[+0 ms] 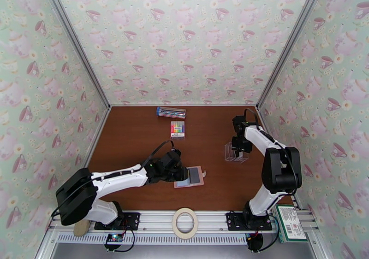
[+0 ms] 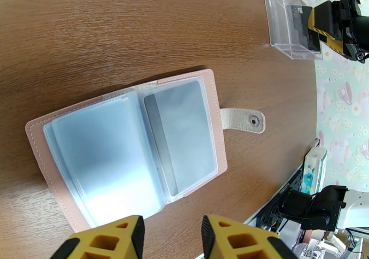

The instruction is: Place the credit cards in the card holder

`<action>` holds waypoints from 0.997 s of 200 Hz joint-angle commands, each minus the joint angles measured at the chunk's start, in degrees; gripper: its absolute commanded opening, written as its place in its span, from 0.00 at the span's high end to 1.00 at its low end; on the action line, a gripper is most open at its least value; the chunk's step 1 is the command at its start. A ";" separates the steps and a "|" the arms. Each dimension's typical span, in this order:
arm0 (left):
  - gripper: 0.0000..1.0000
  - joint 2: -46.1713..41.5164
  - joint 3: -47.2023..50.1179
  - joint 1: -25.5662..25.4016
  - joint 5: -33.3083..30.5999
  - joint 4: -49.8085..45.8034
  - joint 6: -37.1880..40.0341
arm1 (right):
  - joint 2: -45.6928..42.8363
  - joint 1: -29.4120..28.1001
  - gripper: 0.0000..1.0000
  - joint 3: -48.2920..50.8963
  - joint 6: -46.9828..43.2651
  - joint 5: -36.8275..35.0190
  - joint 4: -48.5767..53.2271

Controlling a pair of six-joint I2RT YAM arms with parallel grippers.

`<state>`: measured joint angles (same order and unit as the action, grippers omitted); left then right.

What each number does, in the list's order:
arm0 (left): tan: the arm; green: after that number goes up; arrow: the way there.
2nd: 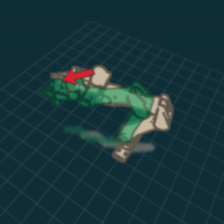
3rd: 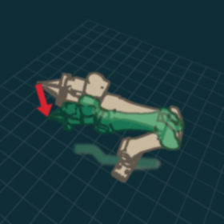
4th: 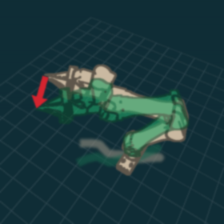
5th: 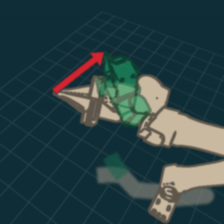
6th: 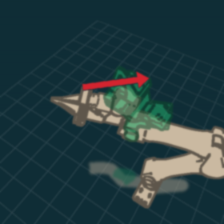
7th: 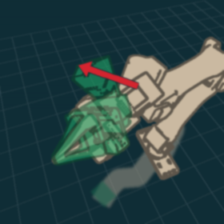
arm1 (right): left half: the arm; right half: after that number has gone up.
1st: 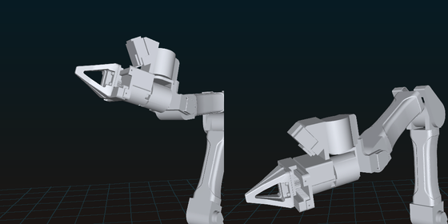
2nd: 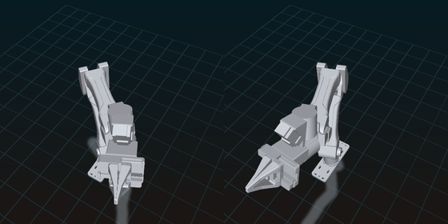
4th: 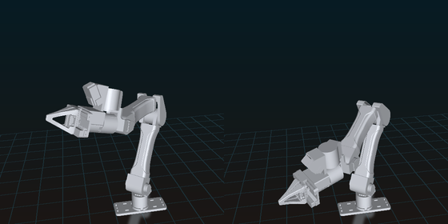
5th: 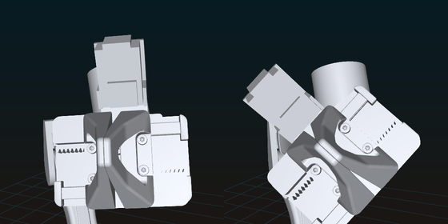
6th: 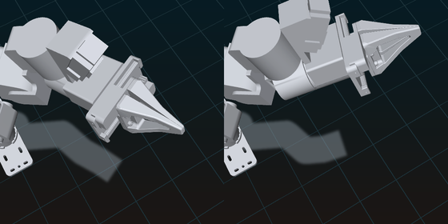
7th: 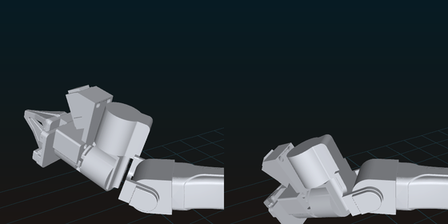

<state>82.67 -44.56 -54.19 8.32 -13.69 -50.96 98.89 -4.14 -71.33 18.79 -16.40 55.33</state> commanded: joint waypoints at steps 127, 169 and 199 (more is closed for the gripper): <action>0.59 0.91 -0.71 -0.30 -0.07 0.30 -0.10 | -2.39 0.19 0.68 -2.09 0.13 -4.06 2.52; 0.59 0.91 -0.63 -0.30 -0.14 0.33 -0.19 | -2.78 0.23 0.78 -2.08 0.13 -3.60 2.63; 0.59 0.91 -0.62 -0.30 -0.23 0.30 -0.22 | -3.39 0.19 0.84 -2.08 0.26 -3.13 2.79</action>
<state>82.67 -44.56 -54.19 8.32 -13.69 -50.98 97.78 -4.14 -72.05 18.83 -19.11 56.80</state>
